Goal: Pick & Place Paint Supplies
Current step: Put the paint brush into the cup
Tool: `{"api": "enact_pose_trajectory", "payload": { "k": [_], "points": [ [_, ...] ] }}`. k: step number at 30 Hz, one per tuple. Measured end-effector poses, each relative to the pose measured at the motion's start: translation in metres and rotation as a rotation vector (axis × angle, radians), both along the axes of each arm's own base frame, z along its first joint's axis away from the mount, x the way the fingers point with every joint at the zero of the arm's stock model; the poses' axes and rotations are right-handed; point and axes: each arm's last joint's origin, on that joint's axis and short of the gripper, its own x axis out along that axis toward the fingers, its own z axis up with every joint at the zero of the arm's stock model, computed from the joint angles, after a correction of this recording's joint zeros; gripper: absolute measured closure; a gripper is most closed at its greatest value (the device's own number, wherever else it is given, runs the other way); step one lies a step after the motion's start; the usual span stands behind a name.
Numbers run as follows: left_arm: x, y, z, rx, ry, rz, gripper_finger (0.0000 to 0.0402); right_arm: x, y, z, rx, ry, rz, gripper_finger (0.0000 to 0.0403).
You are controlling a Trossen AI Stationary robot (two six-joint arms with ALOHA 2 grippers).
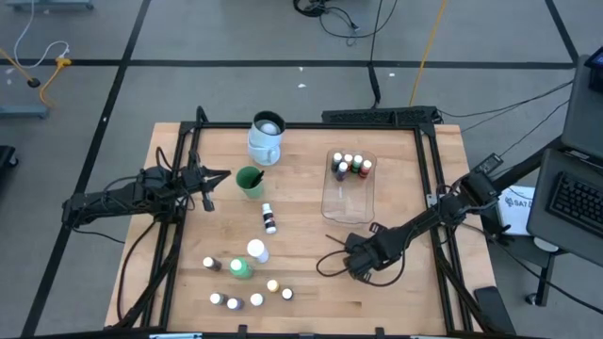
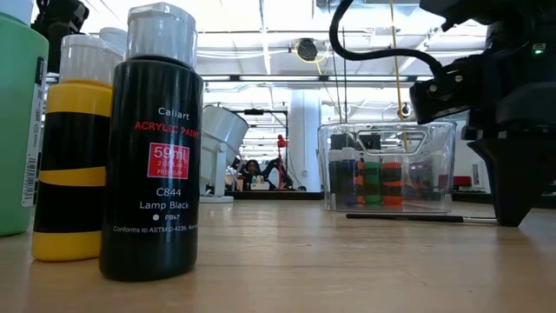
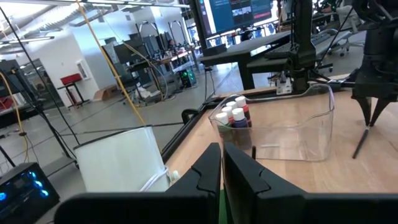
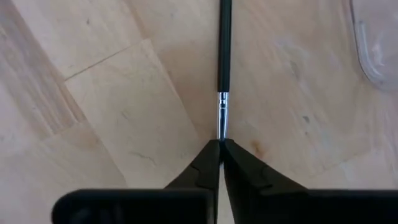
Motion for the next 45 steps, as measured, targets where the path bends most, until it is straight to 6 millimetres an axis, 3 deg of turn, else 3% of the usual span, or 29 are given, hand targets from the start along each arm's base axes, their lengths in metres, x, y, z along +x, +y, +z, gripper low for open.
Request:
{"api": "enact_pose_trajectory", "payload": {
  "k": [7,12,20,26,30,33,36,42,45],
  "points": [
    [0.000,0.000,0.001,0.001,-0.010,-0.004,0.0378,0.007,0.005,0.004,0.052,-0.063,0.119,0.0398],
    [0.000,-0.001,0.002,0.001,-0.017,-0.031,0.0378,0.010,0.013,0.020,0.050,-0.122,0.155,0.0400],
    [0.000,-0.002,0.002,0.000,-0.022,-0.054,0.0378,0.010,0.034,0.060,0.124,-0.383,0.283,0.0402],
    [0.001,-0.003,0.004,-0.007,-0.048,-0.091,0.0378,0.028,0.042,0.102,-0.001,-0.808,0.437,0.0402],
    [0.001,-0.007,0.008,-0.037,-0.088,-0.255,0.0378,0.049,0.033,0.131,-0.042,-1.092,0.468,0.0402],
    [0.002,-0.012,0.012,-0.053,-0.131,-0.432,0.0378,0.061,0.018,0.137,-0.103,-1.166,0.471,0.0403],
    [0.005,-0.015,0.013,-0.052,-0.126,-0.561,0.0378,0.081,-0.004,0.131,-0.112,-1.208,0.472,0.0403],
    [0.020,-0.016,0.012,-0.035,-0.097,-0.577,0.0378,0.125,-0.050,0.111,-0.040,-1.264,0.553,0.0403],
    [0.027,-0.018,0.010,-0.003,-0.080,-0.605,0.0370,0.140,-0.068,0.105,-0.093,-1.238,0.541,0.0403]
  ]
}}
